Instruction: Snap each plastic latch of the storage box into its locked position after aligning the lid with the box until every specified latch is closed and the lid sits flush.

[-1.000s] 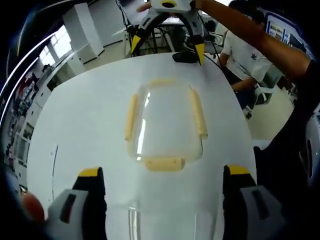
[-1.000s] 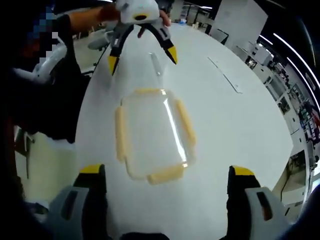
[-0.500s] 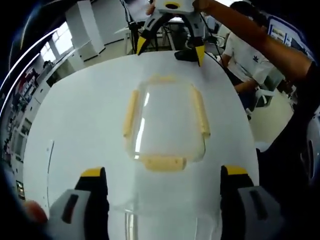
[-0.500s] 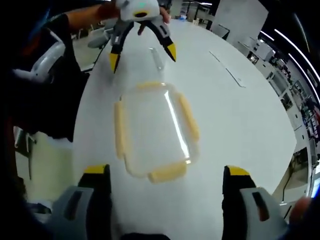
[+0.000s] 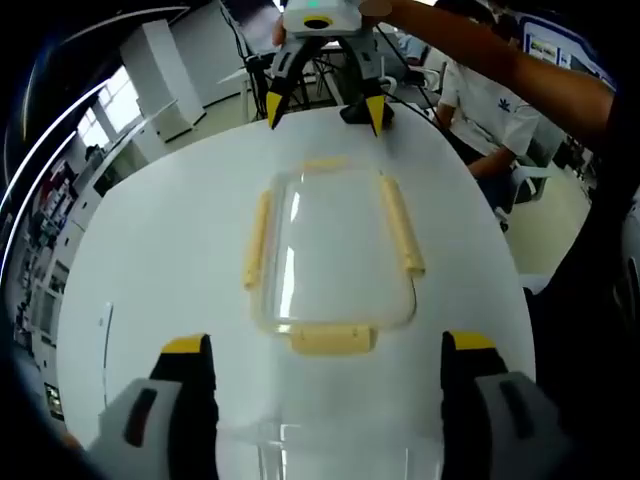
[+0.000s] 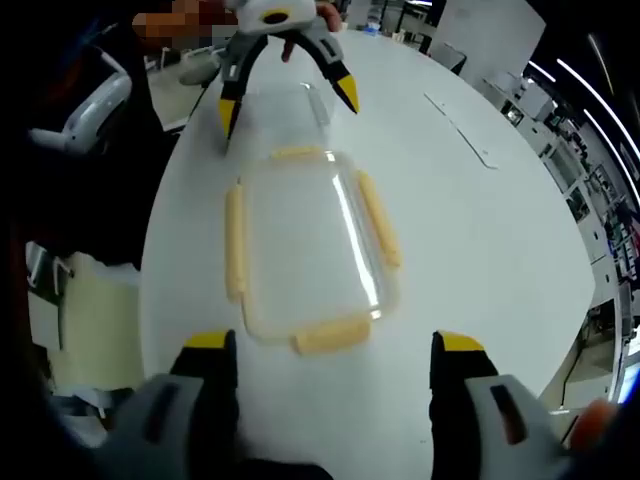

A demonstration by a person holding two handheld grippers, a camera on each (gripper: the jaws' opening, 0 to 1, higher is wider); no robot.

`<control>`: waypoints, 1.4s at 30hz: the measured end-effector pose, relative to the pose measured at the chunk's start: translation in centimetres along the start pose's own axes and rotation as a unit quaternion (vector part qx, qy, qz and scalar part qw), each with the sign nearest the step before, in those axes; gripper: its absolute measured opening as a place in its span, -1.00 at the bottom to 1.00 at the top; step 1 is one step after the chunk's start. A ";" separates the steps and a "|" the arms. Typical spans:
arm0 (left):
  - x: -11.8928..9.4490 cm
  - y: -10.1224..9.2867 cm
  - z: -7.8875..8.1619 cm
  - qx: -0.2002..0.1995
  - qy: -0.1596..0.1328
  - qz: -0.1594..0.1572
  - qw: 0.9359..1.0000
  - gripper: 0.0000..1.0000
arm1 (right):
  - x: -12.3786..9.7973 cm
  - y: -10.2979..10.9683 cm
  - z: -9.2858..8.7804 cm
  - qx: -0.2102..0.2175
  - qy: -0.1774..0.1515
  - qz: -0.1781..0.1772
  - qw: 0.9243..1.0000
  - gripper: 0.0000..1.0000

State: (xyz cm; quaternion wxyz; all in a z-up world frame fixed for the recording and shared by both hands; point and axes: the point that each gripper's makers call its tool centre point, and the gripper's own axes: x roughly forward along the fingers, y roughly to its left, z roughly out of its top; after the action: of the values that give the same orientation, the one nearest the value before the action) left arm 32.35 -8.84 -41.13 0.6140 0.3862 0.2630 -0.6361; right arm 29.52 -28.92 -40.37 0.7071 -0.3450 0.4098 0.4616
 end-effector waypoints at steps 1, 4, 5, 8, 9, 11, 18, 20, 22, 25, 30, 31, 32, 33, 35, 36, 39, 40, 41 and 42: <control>0.0 0.1 0.1 -0.005 -0.002 0.001 1.000 0.77 | 0.0 -0.1 -0.1 0.000 0.000 0.000 1.000 0.47; 0.1 0.3 0.1 -0.008 -0.001 0.002 1.000 0.74 | 0.2 -0.2 -0.2 -0.003 0.001 0.000 1.000 0.48; 0.2 0.4 0.2 -0.010 -0.002 0.003 1.000 0.73 | 0.3 -0.2 -0.2 -0.004 0.002 0.000 1.000 0.49; 0.6 0.3 -0.1 -0.018 0.002 -0.005 1.000 0.72 | 0.6 -0.1 -0.5 -0.005 0.006 0.004 1.000 0.48; 0.8 0.3 -0.1 -0.018 0.004 -0.005 1.000 0.71 | 0.8 0.0 -0.6 -0.005 0.008 0.008 1.000 0.47; 1.2 0.3 -0.6 -0.015 0.012 -0.006 1.000 0.71 | 1.1 0.1 -0.8 -0.009 0.013 0.010 1.000 0.47; 1.7 -0.2 -1.0 -0.014 0.022 -0.015 1.000 0.62 | 1.5 0.0 -1.1 -0.016 0.017 0.013 1.000 0.42; 1.7 -0.3 -1.0 -0.013 0.023 -0.017 1.000 0.54 | 1.6 -0.1 -1.1 -0.017 0.017 0.013 1.000 0.39; 1.9 -0.2 -1.2 -0.008 0.028 -0.016 0.999 0.55 | 1.6 -0.1 -1.0 -0.019 0.016 0.013 1.000 0.39; 2.0 0.0 -1.3 -0.014 0.031 -0.019 0.999 0.55 | 1.6 -0.1 -1.0 -0.023 0.016 0.013 1.000 0.36; 2.2 0.0 -1.4 -0.017 0.035 -0.020 0.999 0.57 | 1.8 0.0 -1.1 -0.027 0.019 0.014 0.999 0.36; 2.3 -0.1 -1.5 -0.017 0.038 -0.023 0.999 0.58 | 1.9 0.0 -1.1 -0.027 0.020 0.016 0.999 0.36; 2.5 -0.2 -1.7 -0.018 0.042 -0.025 0.999 0.58 | 1.9 0.0 -1.1 -0.029 0.021 0.016 0.999 0.35; 2.5 -0.2 -1.7 -0.016 0.043 -0.025 0.999 0.58 | 1.9 0.0 -1.2 -0.029 0.022 0.016 0.999 0.33; 2.7 -0.3 -1.8 -0.016 0.046 -0.026 0.998 0.57 | 2.0 0.0 -1.3 -0.035 0.025 0.019 0.999 0.28; 2.8 -0.3 -1.8 -0.015 0.047 -0.027 0.998 0.57 | 2.1 -0.1 -1.4 -0.037 0.028 0.018 0.999 0.28; 2.7 -0.3 -1.6 -0.016 0.045 -0.028 0.998 0.57 | 2.1 -0.1 -1.4 -0.039 0.029 0.018 0.999 0.28; 2.6 -0.3 -1.5 -0.016 0.044 -0.029 0.998 0.56 | 2.1 -0.1 -1.5 -0.040 0.029 0.018 0.999 0.28; 2.6 -0.3 -1.4 -0.018 0.043 -0.029 0.998 0.57 | 2.1 -0.1 -1.4 -0.040 0.029 0.018 0.999 0.28; 2.6 -0.3 -1.4 -0.019 0.043 -0.029 0.998 0.56 | 2.1 -0.1 -1.4 -0.041 0.028 0.018 0.999 0.27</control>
State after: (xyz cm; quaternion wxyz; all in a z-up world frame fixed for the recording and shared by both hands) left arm 32.46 -9.14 -44.09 0.5904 0.3939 0.3124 -0.6313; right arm 29.75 -29.40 -42.81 0.6722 -0.3787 0.4161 0.4812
